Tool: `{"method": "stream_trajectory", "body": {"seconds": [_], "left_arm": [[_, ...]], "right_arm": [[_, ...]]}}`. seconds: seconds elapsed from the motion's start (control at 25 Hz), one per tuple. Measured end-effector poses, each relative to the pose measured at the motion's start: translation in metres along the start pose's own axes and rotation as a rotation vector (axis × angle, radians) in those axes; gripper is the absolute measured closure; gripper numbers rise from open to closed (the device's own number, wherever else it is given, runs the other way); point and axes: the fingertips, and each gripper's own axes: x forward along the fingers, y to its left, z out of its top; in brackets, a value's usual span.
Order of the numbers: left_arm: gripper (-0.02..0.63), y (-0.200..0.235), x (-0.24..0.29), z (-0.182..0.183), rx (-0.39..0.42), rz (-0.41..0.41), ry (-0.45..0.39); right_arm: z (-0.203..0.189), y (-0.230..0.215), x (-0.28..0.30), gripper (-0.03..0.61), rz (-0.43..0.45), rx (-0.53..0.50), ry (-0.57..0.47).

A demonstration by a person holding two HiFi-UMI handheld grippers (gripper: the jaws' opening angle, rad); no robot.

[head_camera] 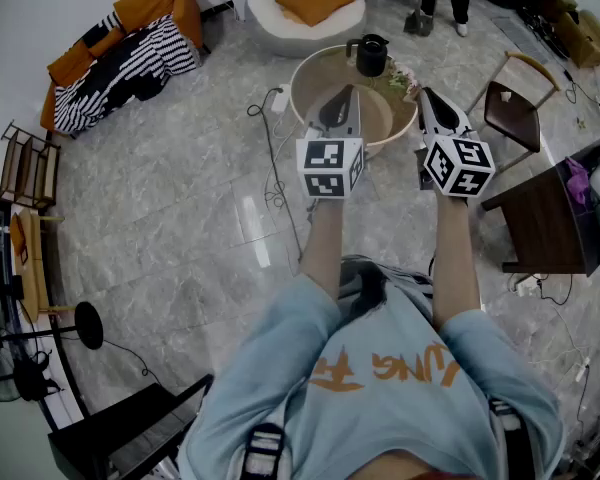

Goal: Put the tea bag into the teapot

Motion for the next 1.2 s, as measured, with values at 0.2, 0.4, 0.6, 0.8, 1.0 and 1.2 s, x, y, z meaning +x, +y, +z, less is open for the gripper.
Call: {"method": "stream_trajectory", "body": {"seconds": [0.2,0.4,0.6,0.8,1.0,1.2], "left_arm": [[0.589,0.0,-0.002,-0.004,-0.004,-0.002,0.006],[0.589,0.009,-0.003,-0.007,-0.003,0.0,0.012],[0.589,0.015,-0.004,-0.017,-0.013,-0.015,0.034],[0.589,0.033,-0.004,-0.031,-0.047,0.005,0.054],[0.589,0.06,-0.01,-0.054,-0.093,0.049,0.085],[0.589,0.109,-0.026,-0.08,-0.126,0.198,0.147]], "right_arm": [[-0.003,0.007,-0.001,0.566,0.013,-0.02,0.011],[-0.006,0.005,0.0,0.566,-0.007,-0.011,-0.001],[-0.012,-0.004,-0.001,0.566,-0.078,0.033,0.004],[-0.022,-0.019,-0.005,0.566,-0.147,0.046,0.011],[-0.041,-0.023,-0.007,0.566,-0.187,0.045,0.056],[-0.058,-0.029,-0.009,0.566,-0.231,0.028,0.096]]}}
